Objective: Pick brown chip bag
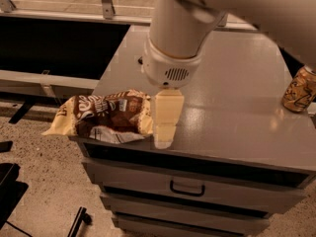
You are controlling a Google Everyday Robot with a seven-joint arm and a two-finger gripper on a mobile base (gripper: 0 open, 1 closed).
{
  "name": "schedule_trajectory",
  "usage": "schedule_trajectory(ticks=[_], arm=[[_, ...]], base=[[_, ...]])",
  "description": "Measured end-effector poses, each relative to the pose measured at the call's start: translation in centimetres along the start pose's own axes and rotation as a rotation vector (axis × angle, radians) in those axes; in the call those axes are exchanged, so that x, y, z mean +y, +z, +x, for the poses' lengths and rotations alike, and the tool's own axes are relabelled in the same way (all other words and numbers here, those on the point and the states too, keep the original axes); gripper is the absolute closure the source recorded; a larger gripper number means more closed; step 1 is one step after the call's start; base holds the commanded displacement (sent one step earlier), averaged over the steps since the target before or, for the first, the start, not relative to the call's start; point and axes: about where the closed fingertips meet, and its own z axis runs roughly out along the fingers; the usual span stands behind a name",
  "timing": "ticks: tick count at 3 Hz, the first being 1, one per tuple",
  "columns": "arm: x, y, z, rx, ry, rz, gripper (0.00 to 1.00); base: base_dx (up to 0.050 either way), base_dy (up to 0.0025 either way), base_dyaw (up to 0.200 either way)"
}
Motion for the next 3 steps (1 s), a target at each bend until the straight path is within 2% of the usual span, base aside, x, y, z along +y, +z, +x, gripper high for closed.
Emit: schedule_trajectory(ticks=[1,2,3], arm=[[-0.6,2.6,-0.2,-0.037,0.009,-0.019,0.0],[-0.8,4.4,-0.9,-0.043,0.027,-0.019,0.16],[-0.7,5.5,-1.6,-0.058,0.045,-0.014,0.39]], base=[[0.0,0.0,0.0],[0.0,0.0,0.0],[0.0,0.0,0.0]])
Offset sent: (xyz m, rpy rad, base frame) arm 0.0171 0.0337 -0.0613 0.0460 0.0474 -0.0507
